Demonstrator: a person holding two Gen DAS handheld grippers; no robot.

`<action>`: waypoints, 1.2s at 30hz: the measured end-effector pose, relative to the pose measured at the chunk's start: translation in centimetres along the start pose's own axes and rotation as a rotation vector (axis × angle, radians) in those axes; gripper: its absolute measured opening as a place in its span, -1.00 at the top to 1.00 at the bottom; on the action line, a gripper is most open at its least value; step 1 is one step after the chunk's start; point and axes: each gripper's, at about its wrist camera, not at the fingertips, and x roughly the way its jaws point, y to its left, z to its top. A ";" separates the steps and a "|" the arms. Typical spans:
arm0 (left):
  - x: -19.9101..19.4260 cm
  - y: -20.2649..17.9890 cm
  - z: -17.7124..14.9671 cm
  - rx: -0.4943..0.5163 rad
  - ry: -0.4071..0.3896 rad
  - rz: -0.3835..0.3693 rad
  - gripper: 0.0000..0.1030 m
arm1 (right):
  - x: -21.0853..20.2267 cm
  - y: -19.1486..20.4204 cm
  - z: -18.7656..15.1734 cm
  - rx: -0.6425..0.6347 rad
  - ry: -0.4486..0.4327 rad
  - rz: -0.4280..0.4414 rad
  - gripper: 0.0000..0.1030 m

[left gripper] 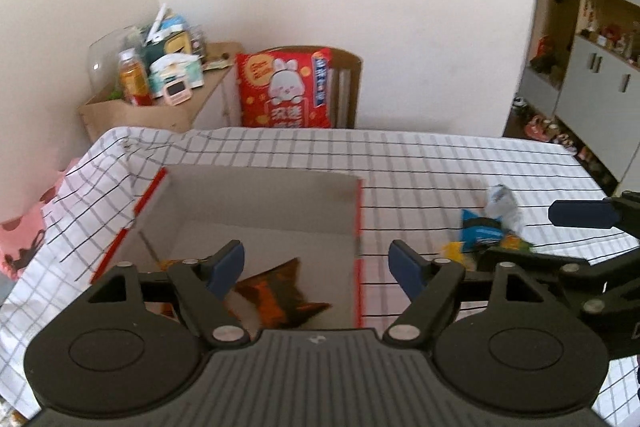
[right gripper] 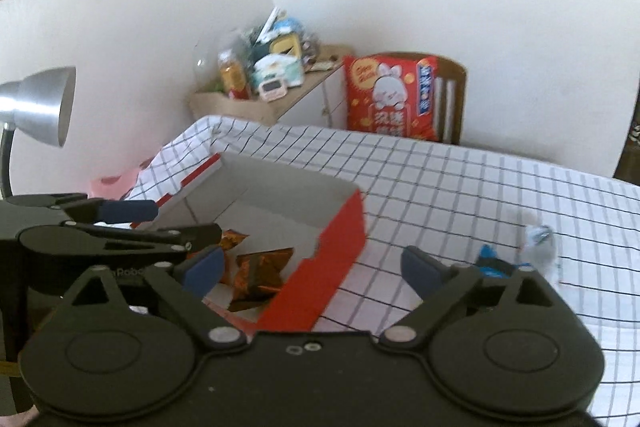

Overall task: Organize snacks
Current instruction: 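Move the left tool back to the pile and grasp the yellow candy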

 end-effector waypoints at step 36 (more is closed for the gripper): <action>13.0 -13.8 -2.6 0.091 0.214 -0.094 -0.61 | -3.2 -17.4 -12.4 0.297 0.142 -0.368 -0.74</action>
